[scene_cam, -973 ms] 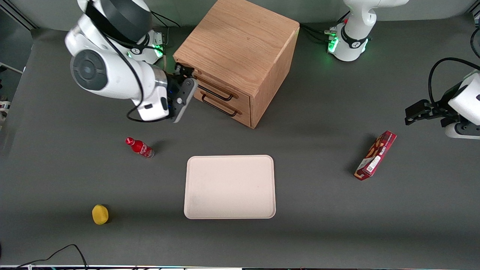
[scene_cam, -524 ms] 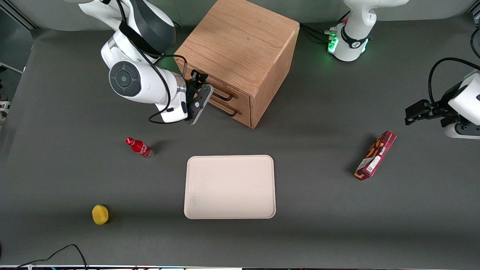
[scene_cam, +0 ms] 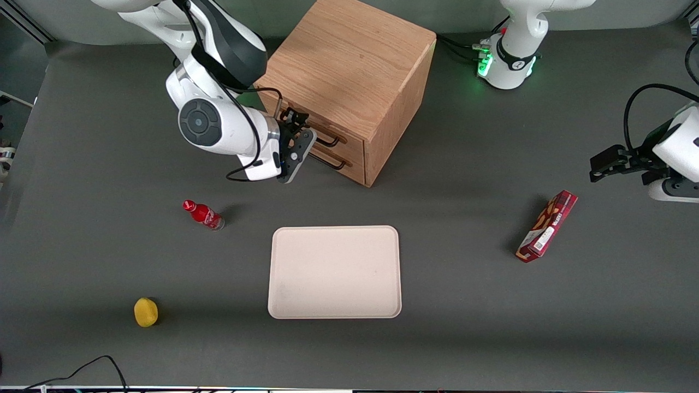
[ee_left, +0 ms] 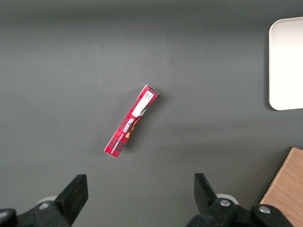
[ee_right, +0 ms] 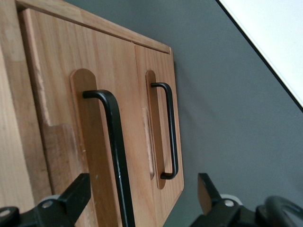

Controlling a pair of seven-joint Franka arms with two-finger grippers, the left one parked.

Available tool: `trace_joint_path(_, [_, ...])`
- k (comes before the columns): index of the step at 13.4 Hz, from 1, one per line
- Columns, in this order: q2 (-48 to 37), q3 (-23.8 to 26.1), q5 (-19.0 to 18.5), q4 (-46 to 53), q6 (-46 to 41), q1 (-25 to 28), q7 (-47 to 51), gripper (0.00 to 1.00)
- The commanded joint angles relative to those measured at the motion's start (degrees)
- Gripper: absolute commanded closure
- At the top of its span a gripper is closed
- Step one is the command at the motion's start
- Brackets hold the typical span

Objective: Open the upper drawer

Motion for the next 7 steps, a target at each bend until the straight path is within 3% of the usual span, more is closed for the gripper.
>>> trace_joint_path(1, [-2.85,0.95,0.48,-4.08,3.42,-0.70,-1.02,0.00])
trace_joint_path(7, [-2.85,1.04,0.48,-5.76,4.83,-0.79,-1.02,0.00])
